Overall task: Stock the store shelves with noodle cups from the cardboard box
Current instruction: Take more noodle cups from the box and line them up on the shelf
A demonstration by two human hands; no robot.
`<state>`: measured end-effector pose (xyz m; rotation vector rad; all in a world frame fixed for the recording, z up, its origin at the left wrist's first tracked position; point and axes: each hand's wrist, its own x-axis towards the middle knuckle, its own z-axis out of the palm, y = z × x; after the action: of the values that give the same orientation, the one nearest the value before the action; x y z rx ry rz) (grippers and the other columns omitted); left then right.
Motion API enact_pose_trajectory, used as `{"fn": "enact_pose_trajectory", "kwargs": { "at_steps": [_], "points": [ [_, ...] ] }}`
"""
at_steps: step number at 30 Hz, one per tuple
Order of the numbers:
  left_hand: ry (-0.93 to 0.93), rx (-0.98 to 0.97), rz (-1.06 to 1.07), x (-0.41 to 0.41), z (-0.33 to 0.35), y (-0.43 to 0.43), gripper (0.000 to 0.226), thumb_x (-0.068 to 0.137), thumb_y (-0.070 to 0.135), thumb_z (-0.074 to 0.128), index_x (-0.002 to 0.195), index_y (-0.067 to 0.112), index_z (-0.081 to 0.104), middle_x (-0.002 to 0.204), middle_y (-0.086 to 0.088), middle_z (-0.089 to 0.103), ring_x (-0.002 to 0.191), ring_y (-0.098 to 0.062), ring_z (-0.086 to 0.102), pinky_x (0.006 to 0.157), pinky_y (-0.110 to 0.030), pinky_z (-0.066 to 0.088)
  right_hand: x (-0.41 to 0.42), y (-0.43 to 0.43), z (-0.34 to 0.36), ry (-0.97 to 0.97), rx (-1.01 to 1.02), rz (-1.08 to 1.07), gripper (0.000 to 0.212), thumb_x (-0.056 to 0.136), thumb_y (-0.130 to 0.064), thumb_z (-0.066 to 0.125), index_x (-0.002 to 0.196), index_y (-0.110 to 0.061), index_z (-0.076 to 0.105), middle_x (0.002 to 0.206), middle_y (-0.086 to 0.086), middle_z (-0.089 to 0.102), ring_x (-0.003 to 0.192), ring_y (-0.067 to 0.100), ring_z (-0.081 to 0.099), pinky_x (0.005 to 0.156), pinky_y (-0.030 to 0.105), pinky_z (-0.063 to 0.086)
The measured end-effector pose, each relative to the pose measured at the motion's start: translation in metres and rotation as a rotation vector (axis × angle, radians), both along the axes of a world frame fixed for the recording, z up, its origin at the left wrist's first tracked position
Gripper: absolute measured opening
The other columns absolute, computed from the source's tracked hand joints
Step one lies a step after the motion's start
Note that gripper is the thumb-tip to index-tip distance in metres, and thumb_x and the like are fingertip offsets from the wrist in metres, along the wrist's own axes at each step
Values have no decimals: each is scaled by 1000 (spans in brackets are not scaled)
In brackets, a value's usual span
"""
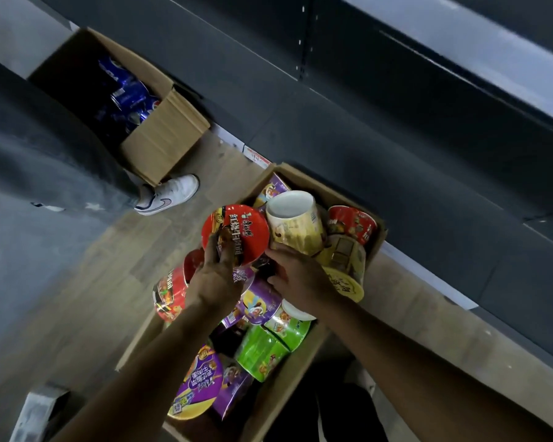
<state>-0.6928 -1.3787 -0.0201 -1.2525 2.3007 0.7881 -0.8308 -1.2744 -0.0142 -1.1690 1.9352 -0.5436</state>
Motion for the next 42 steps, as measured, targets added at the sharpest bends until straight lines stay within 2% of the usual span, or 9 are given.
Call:
{"fn": "enact_pose_trajectory", "kwargs": {
  "at_steps": [7,11,23,27,30,32,35,39,42],
  "points": [
    [113,-35,52,4,-46,5,91,89,24,62,151,32,-4,153,2,-33,132,-37,41,96,-42,48,9,-22,-46,10,17,51,66,91,-14,58,149,-26,27,160,-2,8,144,22,21,112,40,32],
    [175,-48,82,1,-57,3,90,90,21,59,151,33,-6,154,3,-30,143,-33,23,106,-45,40,14,-28,-62,-6,2,68,68,91,-12,58,149,-30,26,160,-6,1,145,20,17,111,39,34],
    [174,-98,67,9,-51,11,66,95,45,41,151,33,10,158,7,-6,144,-31,21,111,-41,32,16,-21,-57,45,-19,8,49,93,-12,55,141,-17,45,155,1,28,141,20,29,113,31,29],
    [178,-89,28,10,-35,17,63,96,46,41,151,33,13,158,11,-3,142,-16,19,116,-38,27,12,-15,-45,80,-26,-37,41,92,-14,57,133,-13,54,145,3,45,133,21,40,108,26,29],
    [175,-99,15,7,-16,22,56,98,38,44,149,34,21,158,13,7,138,-15,34,106,-36,41,8,-9,-33,89,-24,-77,36,91,-12,57,127,-14,60,138,3,53,125,22,46,102,22,31],
    [179,-119,20,3,3,24,46,98,35,46,143,35,38,152,12,31,126,-17,51,91,-31,48,4,-5,-22,77,-37,-94,33,90,-13,59,122,-16,64,131,2,59,120,23,49,98,21,32],
    [162,-151,-22,-4,38,26,35,96,33,48,130,35,55,120,-1,66,100,-28,65,73,-30,47,-5,3,3,93,-37,-94,28,89,-17,61,116,-19,69,122,-4,64,114,20,47,94,21,33],
    [193,-132,-108,-13,75,28,33,96,34,46,127,35,57,110,-4,70,97,-29,66,77,-31,49,-17,16,40,103,-35,-96,33,86,-37,50,108,-25,71,114,-11,67,113,20,52,96,34,41],
    [266,-109,-138,-24,98,28,35,90,31,45,119,33,63,113,0,70,99,-25,67,82,-31,53,-30,23,74,129,-69,-97,34,85,-39,48,105,-27,72,112,-14,68,111,12,48,97,31,38]
  ]
}}
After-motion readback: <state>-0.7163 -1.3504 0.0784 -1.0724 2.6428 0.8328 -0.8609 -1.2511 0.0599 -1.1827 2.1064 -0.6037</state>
